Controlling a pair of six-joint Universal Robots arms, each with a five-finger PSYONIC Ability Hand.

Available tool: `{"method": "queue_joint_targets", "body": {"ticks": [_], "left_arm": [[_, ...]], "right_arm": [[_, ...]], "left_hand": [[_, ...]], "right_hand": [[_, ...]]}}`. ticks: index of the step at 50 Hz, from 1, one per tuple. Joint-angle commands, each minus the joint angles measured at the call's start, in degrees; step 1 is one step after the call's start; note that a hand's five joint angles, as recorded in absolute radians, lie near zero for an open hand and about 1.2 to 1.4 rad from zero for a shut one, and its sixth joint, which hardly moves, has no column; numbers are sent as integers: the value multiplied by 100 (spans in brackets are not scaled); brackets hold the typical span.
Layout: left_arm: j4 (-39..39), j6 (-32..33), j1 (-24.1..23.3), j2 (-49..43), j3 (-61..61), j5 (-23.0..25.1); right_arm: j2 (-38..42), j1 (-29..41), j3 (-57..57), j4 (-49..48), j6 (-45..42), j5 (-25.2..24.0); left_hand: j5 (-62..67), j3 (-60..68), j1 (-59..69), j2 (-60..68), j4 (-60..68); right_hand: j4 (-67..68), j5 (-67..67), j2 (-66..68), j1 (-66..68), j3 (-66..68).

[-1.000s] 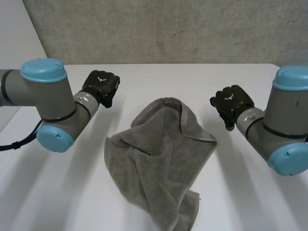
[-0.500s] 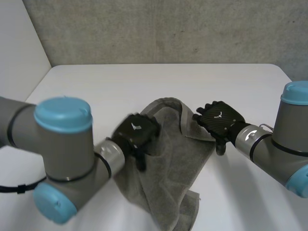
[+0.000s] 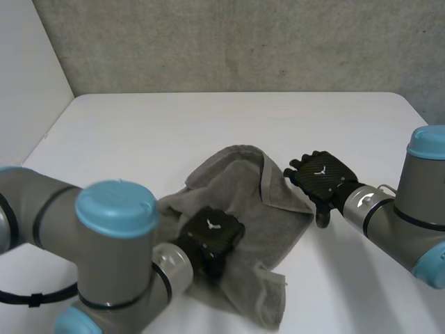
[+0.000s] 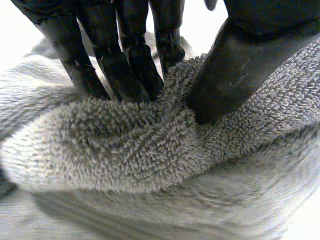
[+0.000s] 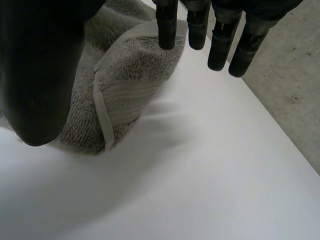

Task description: Fold the towel.

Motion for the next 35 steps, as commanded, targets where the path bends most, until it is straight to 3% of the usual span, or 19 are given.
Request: {"method": "queue_joint_targets", "body": {"ticks": [1, 3, 11, 15, 21, 27, 28, 29, 31, 32, 33, 35], "left_arm": [[49, 434, 769, 204, 330, 22], [32, 880, 1171, 204, 558, 57], [58, 1700, 1604, -60, 1112, 277], [32, 2112, 1989, -516, 1612, 1039], [32, 2210, 2289, -964, 2166, 1752], [32, 2184, 2482, -1220, 2325, 1947], [23, 2166, 2517, -1237, 2299, 1938], [23, 2166, 2518, -1238, 2299, 1938], [-12, 2105, 2535, -1211, 2185, 1921], [-12, 2104, 2535, -1211, 2185, 1921], [-90, 2017, 2527, -1150, 2080, 1912], [-205, 1867, 2518, -1071, 1930, 1921]], "right_arm": [[-4, 41, 42, -22, 0, 6], [-4, 50, 51, -22, 0, -3], [-4, 68, 200, -189, 0, 6], [-4, 76, 279, -259, 9, 15], [-21, 199, 350, -268, 9, 15], [-30, 287, 420, -303, 9, 23], [-30, 296, 429, -303, 9, 23], [-39, 305, 438, -312, 17, 32], [-39, 314, 447, -329, 26, 41], [-48, 331, 447, -364, 70, 50], [-48, 331, 447, -365, 70, 50], [-57, 367, 438, -391, 167, 58]], "left_hand": [[889, 448, 893, 507, 289], [889, 448, 893, 507, 289], [889, 448, 893, 507, 289], [889, 448, 893, 507, 289], [889, 448, 893, 507, 289], [724, 283, 728, 342, 124], [-343, -784, -339, -725, -943], [-354, -795, -350, -736, -954], [-4620, -5061, -4616, -5002, -5220], [-4643, -5084, -4639, -5025, -5243], [-5642, -6084, -5639, -6024, -6242], [-5753, -6195, -5750, -6135, -6353]], "right_hand": [[-438, -341, -399, -395, -379], [-438, -341, -399, -395, -379], [-438, -341, -399, -395, -379], [-438, -341, -399, -395, -379], [-438, -341, -399, -395, -379], [-438, -341, -399, -395, -379], [-438, -341, -399, -395, -379], [-438, -341, -399, -395, -379], [-438, -341, -399, -395, -379], [-438, -341, -399, -395, -379], [-438, -341, -399, -395, -379], [-438, -341, -399, -395, -379]]}}
